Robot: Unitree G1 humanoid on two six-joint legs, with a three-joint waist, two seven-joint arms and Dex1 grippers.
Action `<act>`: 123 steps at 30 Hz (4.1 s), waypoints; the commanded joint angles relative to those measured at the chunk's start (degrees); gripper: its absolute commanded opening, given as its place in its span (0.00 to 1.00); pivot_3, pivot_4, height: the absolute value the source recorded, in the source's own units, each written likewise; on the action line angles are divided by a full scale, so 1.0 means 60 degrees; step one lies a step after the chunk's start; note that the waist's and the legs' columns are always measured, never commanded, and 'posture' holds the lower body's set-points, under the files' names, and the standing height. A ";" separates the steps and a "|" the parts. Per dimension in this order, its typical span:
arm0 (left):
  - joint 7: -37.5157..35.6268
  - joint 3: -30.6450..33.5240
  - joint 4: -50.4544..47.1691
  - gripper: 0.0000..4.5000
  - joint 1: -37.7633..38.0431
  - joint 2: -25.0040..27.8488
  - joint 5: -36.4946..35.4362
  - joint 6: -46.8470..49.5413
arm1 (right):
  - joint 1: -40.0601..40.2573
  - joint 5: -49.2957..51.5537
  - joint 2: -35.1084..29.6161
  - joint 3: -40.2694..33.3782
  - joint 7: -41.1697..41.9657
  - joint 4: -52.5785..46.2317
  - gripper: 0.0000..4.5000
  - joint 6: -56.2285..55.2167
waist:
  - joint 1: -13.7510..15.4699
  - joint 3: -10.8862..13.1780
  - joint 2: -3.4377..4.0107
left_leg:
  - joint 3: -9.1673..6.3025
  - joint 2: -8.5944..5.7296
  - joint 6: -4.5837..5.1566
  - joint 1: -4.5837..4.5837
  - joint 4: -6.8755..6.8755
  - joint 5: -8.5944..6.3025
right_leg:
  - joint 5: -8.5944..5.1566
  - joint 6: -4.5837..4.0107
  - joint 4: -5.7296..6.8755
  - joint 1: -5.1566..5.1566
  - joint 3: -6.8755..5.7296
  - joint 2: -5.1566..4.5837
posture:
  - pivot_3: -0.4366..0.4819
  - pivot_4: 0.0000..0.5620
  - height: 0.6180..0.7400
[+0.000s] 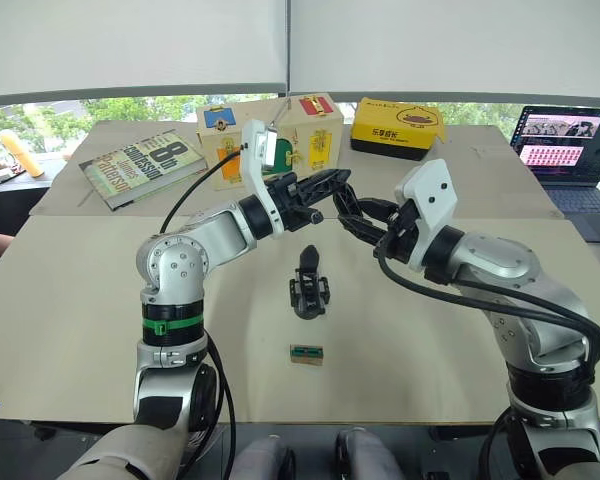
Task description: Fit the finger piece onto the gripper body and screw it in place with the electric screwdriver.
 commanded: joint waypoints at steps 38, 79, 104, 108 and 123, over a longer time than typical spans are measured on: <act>-0.8881 -0.2349 0.2354 0.19 -0.2717 0.2914 0.1621 -0.1439 | -0.4000 0.4145 -0.2291 0.0320 0.5476 0.3085 0.07 0.2743 | -0.0005 0.0003 0.0003 | -0.0024 -0.0007 0.0070 -0.0167 0.0044 0.0023 | 0.0000 -0.0017 0.0029 -0.0140 0.0013 -0.0099 | 0.48 0.27 1.00; -0.7222 -0.4182 0.5415 0.52 0.2267 0.1013 0.7197 -1.0551 | 0.0410 0.3052 -0.2794 -0.0142 0.5582 0.0588 0.07 -0.0271 | 0.0271 0.0001 0.0001 | -0.0025 -0.0011 0.0105 -0.0173 0.0091 0.0004 | 0.0012 -0.0004 0.0025 -0.0127 0.0018 -0.0104 | 0.48 0.27 1.00; -0.8046 -0.4005 0.7900 0.52 0.0873 0.0536 0.7824 -1.1985 | 0.0048 0.0177 -0.0122 0.1702 0.5929 0.3541 0.07 -0.3894 | 0.0099 0.0000 0.0000 | -0.0024 -0.0021 0.0120 -0.0183 0.0117 -0.0005 | 0.0019 0.0009 0.0033 -0.0133 0.0007 -0.0095 | 0.48 0.27 1.00; -0.8024 -0.4007 0.7798 0.52 0.0928 0.0506 0.7819 -1.1956 | 0.0062 0.0111 -0.0090 0.1712 0.6083 0.3646 0.07 -0.3819 | 0.0085 0.0000 0.0000 | -0.0024 -0.0021 0.0120 -0.0183 0.0118 -0.0005 | 0.0019 0.0009 0.0034 -0.0132 0.0007 -0.0095 | 0.48 0.27 1.00; -0.8051 -0.3939 0.7629 0.52 0.0941 0.0556 0.7795 -1.1913 | -0.0029 -0.0113 -0.0107 0.2112 0.6721 0.4612 0.07 -0.3434 | 0.0049 -0.0001 0.0002 | -0.0025 -0.0022 0.0119 -0.0177 0.0116 -0.0005 | 0.0019 0.0009 0.0034 -0.0129 0.0007 -0.0097 | 0.48 0.27 1.00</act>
